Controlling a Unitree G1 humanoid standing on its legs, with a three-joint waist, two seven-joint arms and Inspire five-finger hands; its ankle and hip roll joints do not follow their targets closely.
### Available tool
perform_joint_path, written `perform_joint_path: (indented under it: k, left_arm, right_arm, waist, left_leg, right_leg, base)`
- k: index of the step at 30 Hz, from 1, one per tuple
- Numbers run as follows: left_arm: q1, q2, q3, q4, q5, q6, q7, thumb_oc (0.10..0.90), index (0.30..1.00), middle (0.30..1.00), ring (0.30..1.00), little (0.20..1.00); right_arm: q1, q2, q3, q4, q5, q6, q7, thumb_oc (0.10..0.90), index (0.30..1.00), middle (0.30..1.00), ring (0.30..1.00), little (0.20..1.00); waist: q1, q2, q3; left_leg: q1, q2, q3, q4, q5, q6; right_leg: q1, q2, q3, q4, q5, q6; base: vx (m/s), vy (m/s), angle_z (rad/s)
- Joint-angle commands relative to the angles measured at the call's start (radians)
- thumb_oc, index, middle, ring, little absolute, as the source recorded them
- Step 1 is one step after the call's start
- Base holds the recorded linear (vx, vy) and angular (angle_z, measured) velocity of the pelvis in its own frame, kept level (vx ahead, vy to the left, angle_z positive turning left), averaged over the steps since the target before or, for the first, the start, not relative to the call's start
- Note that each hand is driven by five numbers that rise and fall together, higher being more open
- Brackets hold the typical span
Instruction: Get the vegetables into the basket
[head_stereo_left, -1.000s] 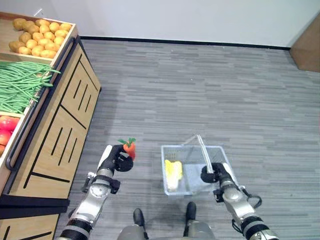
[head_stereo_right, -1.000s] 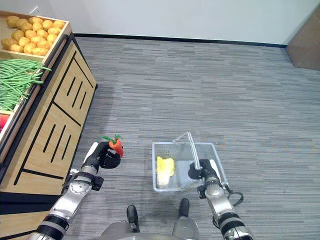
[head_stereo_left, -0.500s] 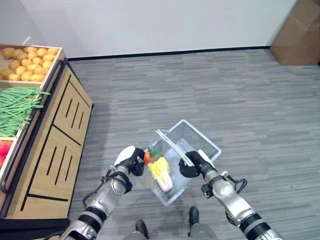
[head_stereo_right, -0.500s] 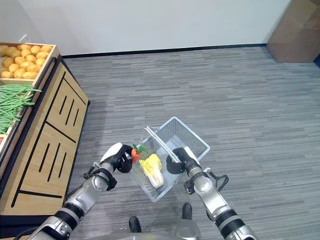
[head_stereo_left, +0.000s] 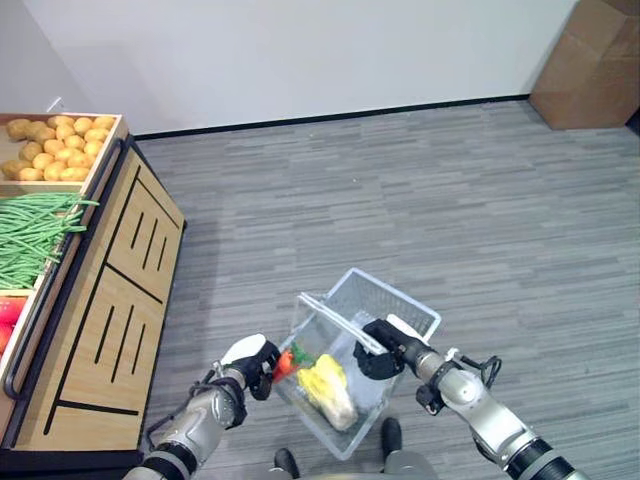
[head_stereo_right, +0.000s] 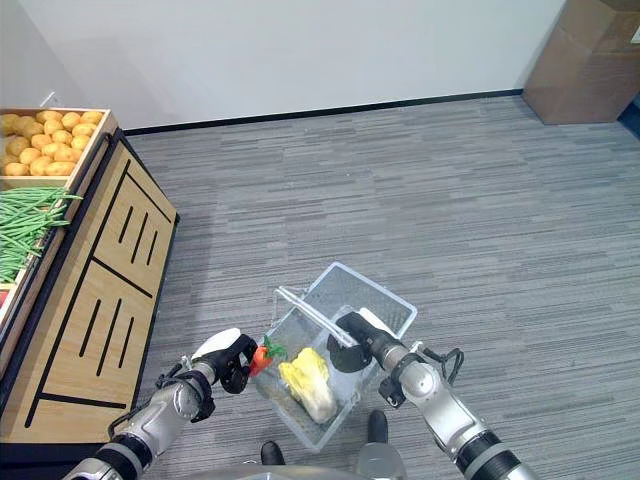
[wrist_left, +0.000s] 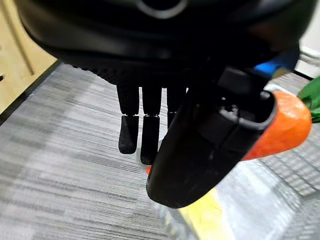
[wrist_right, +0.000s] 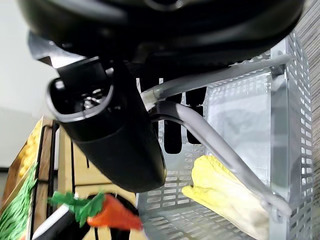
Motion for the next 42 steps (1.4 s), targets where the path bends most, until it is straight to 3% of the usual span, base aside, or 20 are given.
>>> perform_joint_path:
  k: [1, 6, 15, 16, 24, 30, 31, 32, 42]
  left_arm:
    - [-0.09, 0.062, -0.021, -0.028, 0.045, -0.064, 0.005, 0.4, 0.3, 0.3, 0.3, 0.3]
    - [-0.102, 0.086, -0.035, -0.101, 0.063, -0.081, -0.019, 0.4, 0.3, 0.3, 0.3, 0.3]
    - [-0.137, 0.097, -0.068, -0.16, 0.053, -0.104, -0.037, 0.4, 0.3, 0.3, 0.3, 0.3]
    - [-0.23, -0.027, -0.18, -0.066, 0.079, -0.072, -0.036, 0.4, 0.3, 0.3, 0.3, 0.3]
    - [-0.351, -0.181, -0.23, 0.374, 0.153, -0.02, 0.097, 0.4, 0.3, 0.3, 0.3, 0.3]
    - [-0.37, -0.227, -0.248, 0.462, 0.173, -0.004, 0.12, 0.4, 0.3, 0.3, 0.3, 0.3]
    - [-0.375, -0.237, -0.251, 0.479, 0.173, 0.0, 0.12, 0.761, 0.805, 0.805, 0.805, 0.805]
    - [-0.375, -0.242, -0.253, 0.489, 0.177, 0.001, 0.117, 0.9, 1.0, 1.0, 1.0, 1.0]
    - [-0.382, -0.253, -0.264, 0.504, 0.183, -0.002, 0.121, 0.9, 1.0, 1.0, 1.0, 1.0]
  right_arm:
    - [-0.126, 0.055, -0.011, -0.187, 0.104, -0.175, 0.021, 0.4, 0.3, 0.3, 0.3, 0.3]
    - [-0.145, 0.028, 0.008, -0.178, 0.055, -0.172, 0.046, 0.4, 0.3, 0.3, 0.3, 0.3]
    - [-0.155, 0.056, 0.038, -0.248, 0.242, -0.167, 0.085, 0.4, 0.3, 0.3, 0.3, 0.3]
    - [-0.181, 0.093, 0.094, -0.238, 0.29, -0.163, 0.076, 0.4, 0.3, 0.3, 0.3, 0.3]
    - [-0.27, 0.133, 0.182, -0.272, 0.527, -0.165, 0.062, 0.4, 0.3, 0.3, 0.3, 0.3]
    - [-0.328, 0.151, 0.222, -0.292, 0.569, -0.169, 0.051, 0.4, 0.3, 0.3, 0.3, 0.3]
    - [-0.34, 0.153, 0.232, -0.296, 0.572, -0.172, 0.047, 0.4, 0.3, 0.3, 0.3, 0.3]
    - [-0.345, 0.151, 0.232, -0.3, 0.572, -0.171, 0.045, 0.4, 0.3, 0.3, 0.3, 0.3]
    - [-0.367, 0.149, 0.243, -0.307, 0.583, -0.176, 0.034, 0.4, 0.3, 0.3, 0.3, 0.3]
  waist:
    - [0.01, -0.042, -0.053]
    - [0.012, -0.039, -0.054]
    - [0.01, -0.038, -0.042]
    - [-0.01, -0.046, -0.042]
    - [-0.041, -0.054, -0.039]
    - [-0.048, -0.056, -0.041]
    - [-0.052, -0.056, -0.042]
    - [-0.052, -0.056, -0.041]
    - [-0.052, -0.058, -0.047]
  left_leg:
    - [0.007, 0.044, -0.044, 0.03, -0.026, -0.063]
    - [0.007, 0.044, -0.05, 0.025, -0.025, -0.064]
    - [-0.005, 0.041, -0.051, 0.027, -0.024, -0.063]
    - [-0.003, 0.04, -0.05, 0.028, -0.032, -0.063]
    - [-0.015, 0.052, -0.013, 0.062, -0.035, -0.071]
    - [-0.008, 0.06, 0.003, 0.054, -0.03, -0.075]
    - [-0.004, 0.06, 0.006, 0.044, -0.025, -0.075]
    - [-0.004, 0.06, 0.009, 0.036, -0.018, -0.076]
    - [0.0, 0.059, 0.001, 0.016, -0.009, -0.075]
  right_leg:
    - [0.03, -0.087, -0.034, 0.056, -0.028, 0.084]
    - [0.037, -0.087, -0.04, 0.051, -0.028, 0.083]
    - [0.027, -0.092, -0.04, 0.049, -0.021, 0.086]
    - [0.023, -0.09, -0.034, 0.048, -0.025, 0.087]
    - [-0.006, -0.078, 0.007, 0.047, -0.014, 0.081]
    - [-0.012, -0.069, 0.019, 0.045, -0.012, 0.077]
    - [-0.014, -0.067, 0.021, 0.044, -0.01, 0.077]
    - [-0.015, -0.066, 0.02, 0.043, -0.009, 0.078]
    - [-0.01, -0.065, 0.005, 0.041, -0.007, 0.077]
  base:
    - [0.0, 0.0, 0.0]
    - [0.0, 0.0, 0.0]
    - [0.0, 0.0, 0.0]
    - [0.0, 0.0, 0.0]
    - [-0.01, -0.011, -0.15]
    - [-0.01, -0.012, -0.08]
    - [-0.04, -0.007, -0.01]
    - [-0.04, -0.006, -0.01]
    - [0.0, 0.0, 0.0]
